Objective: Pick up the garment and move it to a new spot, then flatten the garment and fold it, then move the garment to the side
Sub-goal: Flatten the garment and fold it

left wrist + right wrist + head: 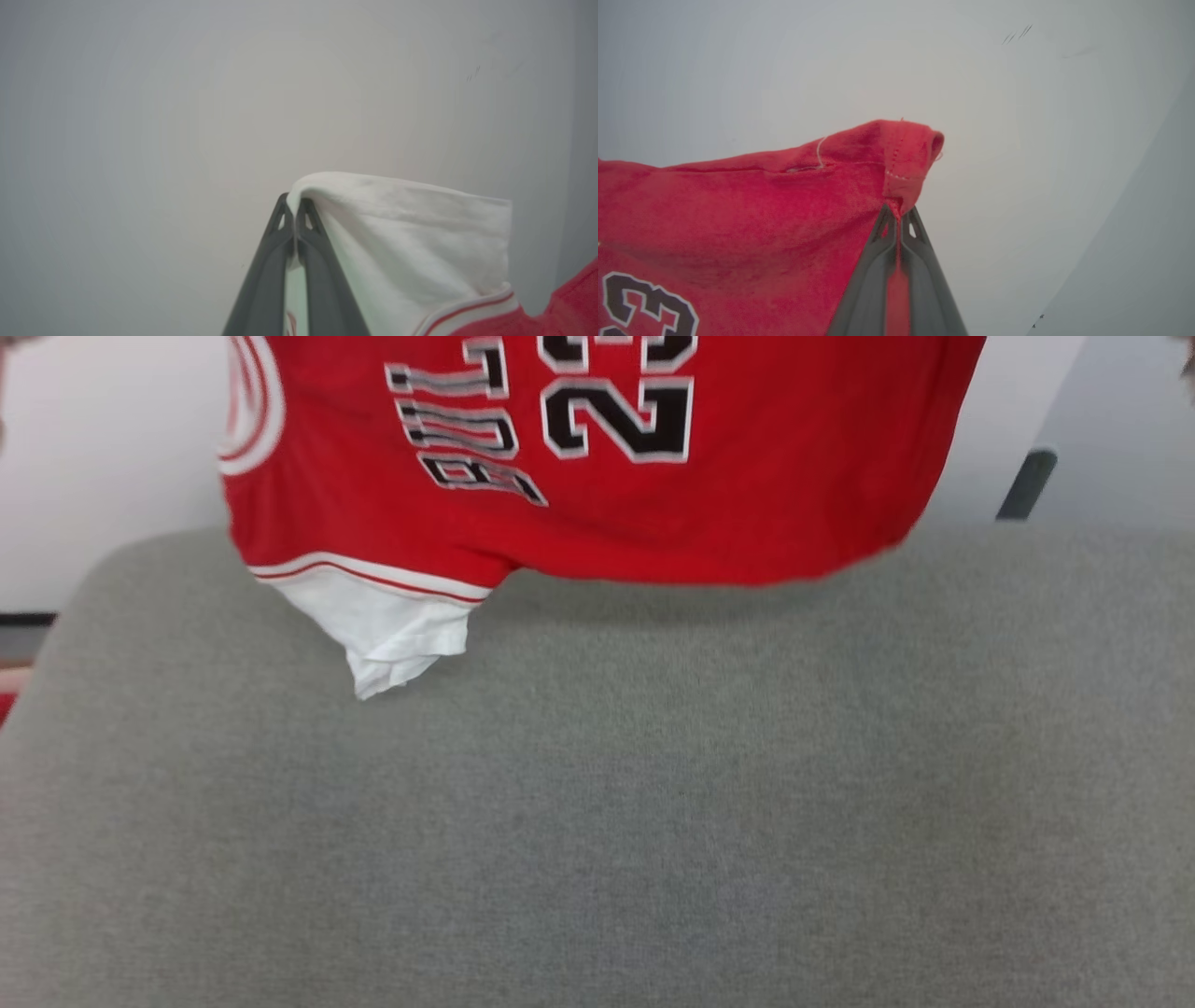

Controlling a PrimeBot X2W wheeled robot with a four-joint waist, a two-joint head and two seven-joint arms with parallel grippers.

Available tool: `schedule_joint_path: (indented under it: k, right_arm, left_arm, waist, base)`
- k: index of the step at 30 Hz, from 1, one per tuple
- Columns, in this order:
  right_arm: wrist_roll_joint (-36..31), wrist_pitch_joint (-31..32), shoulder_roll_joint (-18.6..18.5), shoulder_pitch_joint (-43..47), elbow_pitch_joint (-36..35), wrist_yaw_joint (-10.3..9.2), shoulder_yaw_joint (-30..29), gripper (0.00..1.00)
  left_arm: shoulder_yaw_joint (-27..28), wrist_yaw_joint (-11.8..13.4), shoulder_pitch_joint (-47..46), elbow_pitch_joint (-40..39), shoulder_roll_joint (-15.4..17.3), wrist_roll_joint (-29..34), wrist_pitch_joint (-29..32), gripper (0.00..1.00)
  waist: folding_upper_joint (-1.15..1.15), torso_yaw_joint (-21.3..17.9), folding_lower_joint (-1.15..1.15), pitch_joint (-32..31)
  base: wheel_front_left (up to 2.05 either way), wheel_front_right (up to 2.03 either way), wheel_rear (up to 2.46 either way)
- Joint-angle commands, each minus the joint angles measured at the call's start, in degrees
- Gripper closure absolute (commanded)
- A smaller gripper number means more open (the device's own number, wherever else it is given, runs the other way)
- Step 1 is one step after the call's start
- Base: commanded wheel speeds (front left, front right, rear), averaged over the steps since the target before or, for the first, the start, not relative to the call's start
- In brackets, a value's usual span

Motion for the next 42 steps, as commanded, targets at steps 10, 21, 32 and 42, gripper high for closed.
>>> schedule_joint_path:
  k: [10, 21, 32, 42]
  right_arm:
    - [-4.7, -13.1, -0.4, -11.9, 3.3, -0.08, -1.5, 1.00]
    - [-16.0, -20.5, -3.8, -22.0, 1.2, -0.08, -8.0, 1.00]
    - [-35.1, -20.5, -3.6, -13.1, -11.3, -0.08, -23.2, 1.00]
    - [-35.2, -20.5, -5.0, -5.1, -14.0, -0.08, -19.1, 1.00]
  left_arm:
    - [0.9, 2.1, -13.3, 2.0, -0.3, 2.3, -10.2, 1.00]
    - [2.1, 0.5, -27.9, 1.1, -2.4, 3.5, -20.8, 1.00]
    - [11.3, -0.6, -20.0, -14.5, -2.2, 8.0, -21.7, 1.00]
    - [19.1, -2.2, -4.2, -14.6, -4.0, 8.8, -21.8, 1.00]
  waist:
    - [0.00, -3.2, 0.00, 20.1]
    - [0.00, -1.7, 0.00, 39.7]
    - [0.00, 2.2, 0.00, 49.9]
    - [0.00, 5.7, 0.00, 43.1]
  base:
    - [0.00, 0.00, 0.00]
    - [0.00, 0.00, 0.00]
    - [0.00, 0.00, 0.00]
    - [0.00, 0.00, 0.00]
